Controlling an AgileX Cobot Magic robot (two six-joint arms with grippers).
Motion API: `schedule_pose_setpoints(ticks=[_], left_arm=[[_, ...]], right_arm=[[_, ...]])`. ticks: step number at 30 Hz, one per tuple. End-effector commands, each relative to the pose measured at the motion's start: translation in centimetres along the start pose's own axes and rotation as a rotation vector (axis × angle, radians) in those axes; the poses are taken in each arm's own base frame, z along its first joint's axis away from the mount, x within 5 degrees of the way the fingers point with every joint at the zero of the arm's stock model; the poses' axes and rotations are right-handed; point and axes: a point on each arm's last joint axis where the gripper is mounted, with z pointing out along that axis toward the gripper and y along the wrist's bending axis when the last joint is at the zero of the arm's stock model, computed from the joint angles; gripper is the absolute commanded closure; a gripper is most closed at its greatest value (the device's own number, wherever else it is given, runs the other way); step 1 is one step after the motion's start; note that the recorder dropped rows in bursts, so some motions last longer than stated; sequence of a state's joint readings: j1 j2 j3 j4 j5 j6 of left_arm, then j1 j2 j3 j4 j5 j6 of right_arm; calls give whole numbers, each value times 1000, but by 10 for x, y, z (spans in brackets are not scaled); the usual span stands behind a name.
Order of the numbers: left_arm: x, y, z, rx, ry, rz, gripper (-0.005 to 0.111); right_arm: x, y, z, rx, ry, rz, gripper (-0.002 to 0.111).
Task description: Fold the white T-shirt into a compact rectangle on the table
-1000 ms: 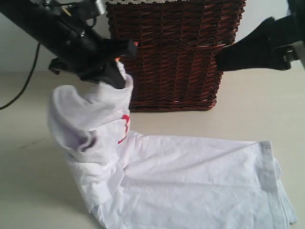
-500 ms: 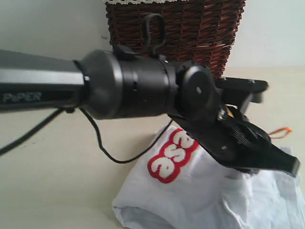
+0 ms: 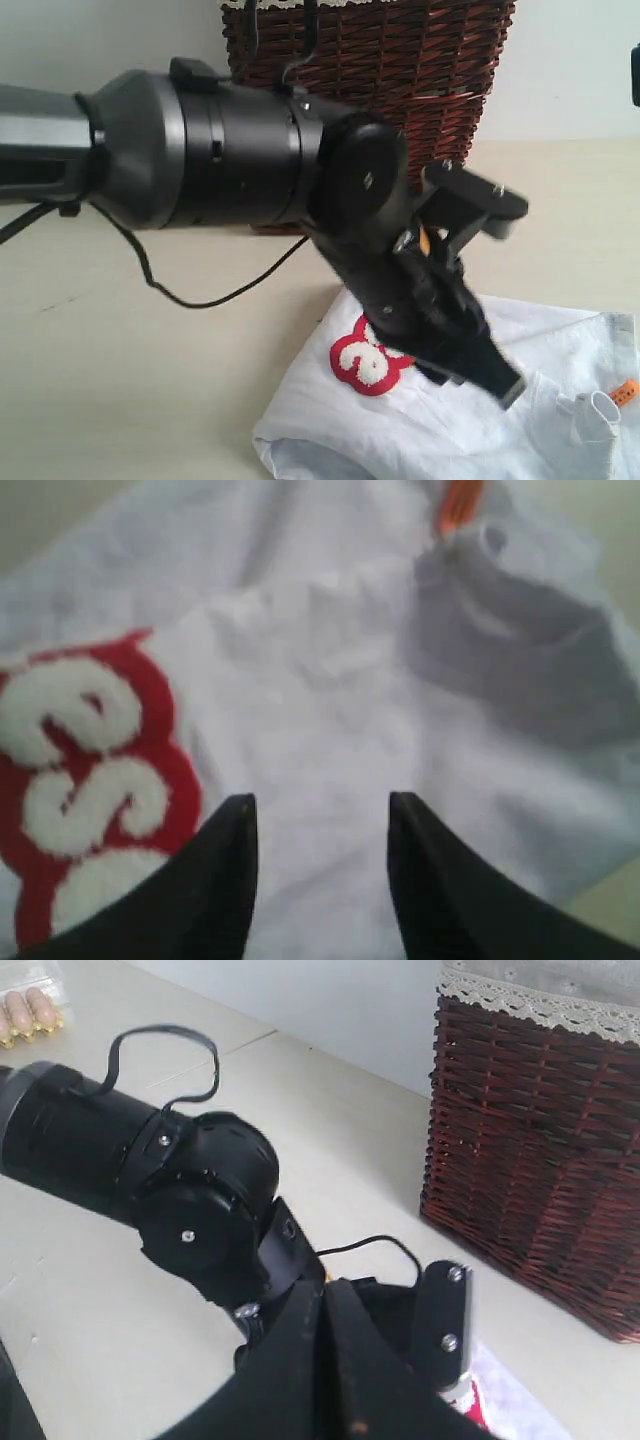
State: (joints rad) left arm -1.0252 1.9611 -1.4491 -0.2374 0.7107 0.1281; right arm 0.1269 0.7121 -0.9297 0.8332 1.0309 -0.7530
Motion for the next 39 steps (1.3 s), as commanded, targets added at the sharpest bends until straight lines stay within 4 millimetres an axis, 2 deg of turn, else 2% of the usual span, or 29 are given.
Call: schedule_pose_setpoints(ticks=[1,3,4,7,9,10,15,18,22,29,33,39], left_arm=[[44,8,6,-25,124,14,65],[52,18,-9,-56,86,-16,65],[54,24,-27,-70,16,-37,65],[57,30,-58,-89,-118,-78,65],[62,26,-80,-90,-181,-71,65],[66,22,-101,-95,-257,-61,65],[84,15,-152,-108,-461,-49,65],[103,10,-176,-107,-530,-40,65],[136,3,-204,-99,-628,-41,65],[206,-4,-247,-80,-989,-65,65],[239,-8,-268,-79,-1192,-37,65],[264,-9,-271,-98,-1286,5,65]], right_arm=[[6,-5,5,30,-12,25,108],[12,-12,11,60,-17,51,108],[14,-13,13,65,-16,69,108],[20,-13,14,53,27,76,105],[33,-27,27,121,43,147,91],[47,-42,40,186,109,236,81],[77,-67,64,259,360,417,60],[91,-72,75,248,491,533,56],[120,-77,89,252,564,624,56],[178,-81,105,300,697,757,56],[173,-75,115,181,620,795,56],[153,-74,125,56,397,725,56]])
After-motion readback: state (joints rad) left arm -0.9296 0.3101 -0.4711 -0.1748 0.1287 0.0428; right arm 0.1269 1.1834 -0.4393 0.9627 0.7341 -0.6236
